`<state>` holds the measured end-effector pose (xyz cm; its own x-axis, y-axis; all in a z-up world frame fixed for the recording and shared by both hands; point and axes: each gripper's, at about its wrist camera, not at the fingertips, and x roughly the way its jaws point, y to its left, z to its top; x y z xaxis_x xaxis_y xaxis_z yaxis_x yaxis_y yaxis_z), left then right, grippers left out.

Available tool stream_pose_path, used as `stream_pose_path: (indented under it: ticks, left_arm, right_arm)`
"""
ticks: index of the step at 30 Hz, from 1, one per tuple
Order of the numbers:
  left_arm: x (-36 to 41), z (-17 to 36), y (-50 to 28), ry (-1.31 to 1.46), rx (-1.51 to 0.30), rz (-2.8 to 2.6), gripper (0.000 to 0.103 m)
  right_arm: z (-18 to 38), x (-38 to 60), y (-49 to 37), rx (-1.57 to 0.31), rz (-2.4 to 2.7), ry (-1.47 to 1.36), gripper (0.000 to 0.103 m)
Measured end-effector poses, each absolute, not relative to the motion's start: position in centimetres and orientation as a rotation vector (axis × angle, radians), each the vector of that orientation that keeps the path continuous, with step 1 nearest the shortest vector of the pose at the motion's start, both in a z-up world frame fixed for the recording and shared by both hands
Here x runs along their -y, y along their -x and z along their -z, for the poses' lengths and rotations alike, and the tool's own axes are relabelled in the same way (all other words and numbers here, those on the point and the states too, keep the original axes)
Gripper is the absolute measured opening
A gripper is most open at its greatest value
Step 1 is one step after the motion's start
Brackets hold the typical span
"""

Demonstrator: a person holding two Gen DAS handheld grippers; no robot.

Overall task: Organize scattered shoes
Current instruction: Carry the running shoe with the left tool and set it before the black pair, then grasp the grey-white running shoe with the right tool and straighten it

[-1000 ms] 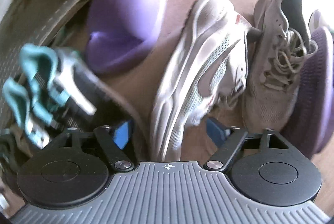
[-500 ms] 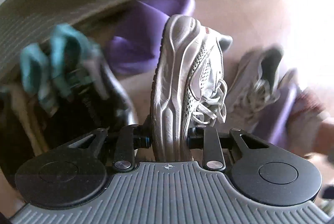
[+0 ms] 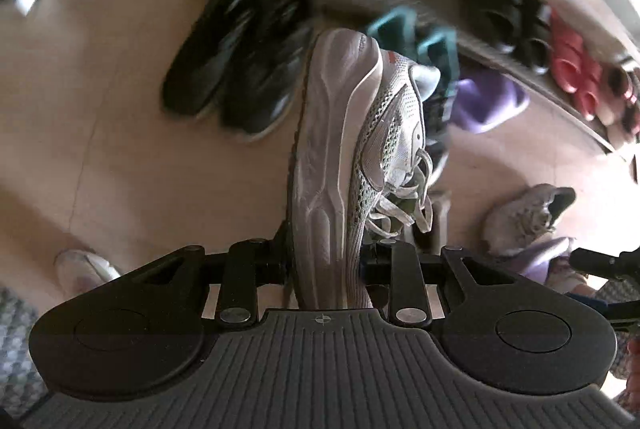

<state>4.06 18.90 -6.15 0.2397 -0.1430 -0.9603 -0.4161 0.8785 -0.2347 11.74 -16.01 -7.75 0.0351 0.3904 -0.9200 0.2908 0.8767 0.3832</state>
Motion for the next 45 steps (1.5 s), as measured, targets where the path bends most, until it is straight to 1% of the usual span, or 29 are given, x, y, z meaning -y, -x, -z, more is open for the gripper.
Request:
stream_pose_path:
  ticks: [1,3,5,7,9,10,12,14,17,18,19,21,22,24,26,29,30,31,32,33,34,35,37,44,45]
  left_arm:
    - [-19.6,7.2,-3.4,0.540,-1.330,-0.201,0.030]
    - [-21.5,10.3,-2.1,0.661,-1.342,-0.212,0.036]
    - [-22.6,12.9,-1.5,0.711,-1.406,-0.248,0.070]
    - [-23.7,15.4,-1.3,0.590,-1.590,-0.437,0.071]
    - [-23.7,15.7,-1.8,0.424,-1.671,-0.509,0.073]
    - [-23.5,15.0,-2.3,0.339,-1.682,-0.487,0.076]
    - [-22.9,13.7,-3.1,0.265,-1.677,-0.432,0.080]
    - [-21.9,11.4,-4.3,0.142,-1.662,-0.343,0.087]
    - [-20.1,8.3,-5.0,-0.080,-1.640,-0.204,0.091]
    - [-19.5,7.3,-5.1,-0.164,-1.629,-0.154,0.092]
    - [-18.9,6.6,-4.8,-0.264,-1.620,-0.096,0.093]
    - [-18.5,6.4,-4.0,-0.376,-1.616,-0.022,0.093]
    - [-18.3,6.9,-3.5,-0.417,-1.621,0.022,0.093]
    - [-18.3,8.2,-2.4,-0.427,-1.635,0.102,0.089]
    - [-18.3,9.4,-1.6,-0.453,-1.675,0.201,0.080]
    - [-18.5,10.0,-0.7,-0.567,-1.665,0.291,0.078]
    - [-18.6,10.2,-0.8,-0.573,-1.663,0.290,0.078]
    - [-18.9,10.1,-0.9,-0.564,-1.658,0.282,0.080]
    - [-19.3,10.0,-1.1,-0.553,-1.653,0.272,0.086]
    - [-19.8,9.7,-1.3,-0.540,-1.646,0.253,0.089]
    - [-20.5,9.5,-1.6,-0.526,-1.635,0.223,0.090]
    - [-21.2,9.2,-1.7,-0.515,-1.626,0.195,0.090]
    - [-21.7,8.9,-1.8,-0.501,-1.617,0.177,0.091]
    - [-22.5,8.8,-2.1,-0.496,-1.624,0.168,0.091]
    - [-22.5,8.7,-2.2,-0.486,-1.622,0.169,0.091]
  right_arm:
    - [8.3,15.8,-11.7,-1.571,-0.059,-0.513,0.087]
    - [9.1,15.3,-11.7,-1.595,-0.038,-0.493,0.087]
    - [9.7,14.4,-11.8,-1.615,-0.061,-0.471,0.087]
    - [9.9,13.8,-11.6,-1.624,-0.096,-0.445,0.087]
    - [10.3,11.5,-11.8,-1.629,-0.191,-0.339,0.087]
    - [10.4,11.0,-11.7,-1.628,-0.219,-0.313,0.087]
    - [10.4,9.7,-11.5,-1.622,-0.282,-0.257,0.087]
    - [10.5,8.1,-10.8,-1.609,-0.374,-0.195,0.086]
    - [10.6,6.5,-10.0,-1.594,-0.482,-0.145,0.082]
    - [10.7,6.0,-9.7,-1.589,-0.520,-0.136,0.078]
    - [10.8,5.6,-9.7,-1.589,-0.545,-0.134,0.071]
    - [10.9,3.9,-8.8,-1.591,-0.652,-0.125,0.062]
    - [10.9,3.2,-8.5,-1.582,-0.686,-0.110,0.060]
    - [10.9,1.0,-7.5,-1.546,-0.783,-0.055,0.060]
    - [12.3,-2.2,-6.2,-1.523,-0.892,0.045,0.060]
    - [14.4,-5.5,-4.7,-1.513,-0.993,0.162,0.055]
    - [15.8,-7.0,-4.0,-1.521,-1.021,0.214,0.051]
    - [17.5,-8.7,-3.1,-1.531,-1.052,0.271,0.049]
    - [18.2,-9.4,-2.7,-1.533,-1.063,0.296,0.049]
    - [18.7,-9.8,-2.4,-1.528,-1.071,0.317,0.049]
    - [19.9,-10.8,-1.7,-1.517,-1.088,0.364,0.046]
    - [20.9,-11.6,-1.2,-1.505,-1.104,0.403,0.045]
    - [22.4,-12.4,-0.5,-1.487,-1.128,0.445,0.037]
    - [24.7,-13.0,-1.2,-1.445,-1.073,0.467,0.024]
    - [24.9,-13.1,-1.3,-1.447,-1.074,0.473,0.019]
